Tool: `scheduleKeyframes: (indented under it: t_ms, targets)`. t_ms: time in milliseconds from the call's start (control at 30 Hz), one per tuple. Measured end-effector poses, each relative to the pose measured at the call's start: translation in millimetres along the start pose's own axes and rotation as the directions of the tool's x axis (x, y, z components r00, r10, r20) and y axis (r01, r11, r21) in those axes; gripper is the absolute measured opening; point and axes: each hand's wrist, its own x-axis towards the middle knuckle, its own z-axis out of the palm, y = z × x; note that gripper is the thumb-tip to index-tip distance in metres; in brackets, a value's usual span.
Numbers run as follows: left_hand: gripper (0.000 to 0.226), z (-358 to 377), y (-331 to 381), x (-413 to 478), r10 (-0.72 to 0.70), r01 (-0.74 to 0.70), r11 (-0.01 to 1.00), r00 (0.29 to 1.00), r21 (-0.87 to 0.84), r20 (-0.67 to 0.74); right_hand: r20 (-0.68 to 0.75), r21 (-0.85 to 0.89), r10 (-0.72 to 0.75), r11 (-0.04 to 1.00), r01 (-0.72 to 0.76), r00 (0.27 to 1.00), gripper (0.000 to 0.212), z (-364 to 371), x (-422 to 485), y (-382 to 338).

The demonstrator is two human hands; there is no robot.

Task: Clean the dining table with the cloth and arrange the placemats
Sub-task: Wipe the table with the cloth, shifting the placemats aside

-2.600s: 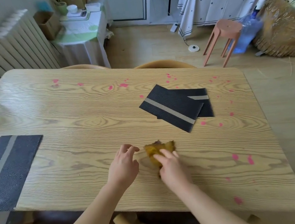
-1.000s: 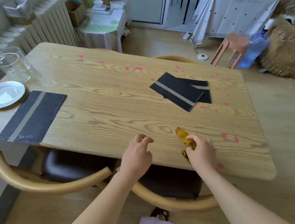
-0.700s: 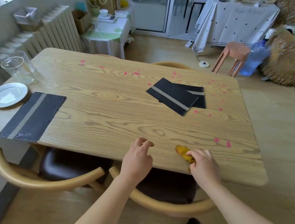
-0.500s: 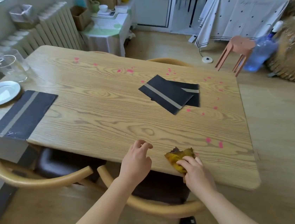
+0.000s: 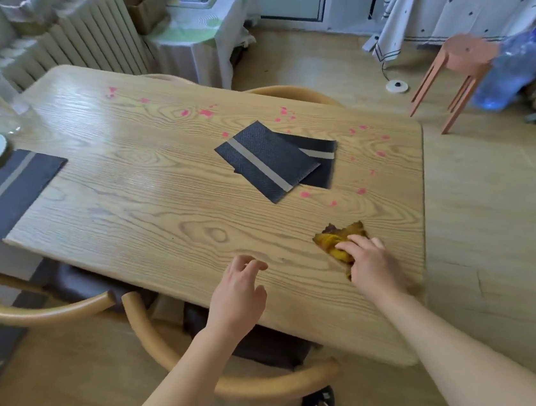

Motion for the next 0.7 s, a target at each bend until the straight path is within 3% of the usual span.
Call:
scheduleKeyframes:
  t_ms: [67,200,300,467,600,700]
  targets:
    - [0.04,3.9,4.7,-1.6,-0.019,0.019,1.0,1.0,0.005,-0.012,-0.003,0.038,0.049,0.998,-0.048,0.999,0.052,-4.9,9.1,8.7]
    - [0.041,10.0,13.0,-5.0,-0.057,0.058,0.998,0.998,0.018,-0.027,0.02,0.07,0.006,0.998,-0.007,1.0,0.053,-3.5,4.9,-0.7]
    - [0.041,13.1,22.1,-5.2,-0.064,0.065,0.998,0.998,0.022,-0.027,0.082,0.098,-0.15,0.985,0.142,0.985,0.056,5.9,-15.8,-19.7]
    - [0.039,17.4,35.9,2.0,-0.034,0.036,0.999,0.997,0.023,-0.066,0.134,0.128,-0.41,0.91,0.395,0.902,0.054,19.4,-47.6,-46.6]
    - [0.038,19.1,39.8,6.6,-0.029,0.031,0.999,0.998,0.035,-0.062,0.141,0.111,-0.419,0.907,0.407,0.897,0.055,14.9,-33.5,-23.6]
    - [0.041,20.1,45.4,9.9,-0.017,0.018,0.999,0.999,0.026,-0.034,0.093,0.052,-0.324,0.946,0.32,0.942,0.057,2.2,-19.2,9.4]
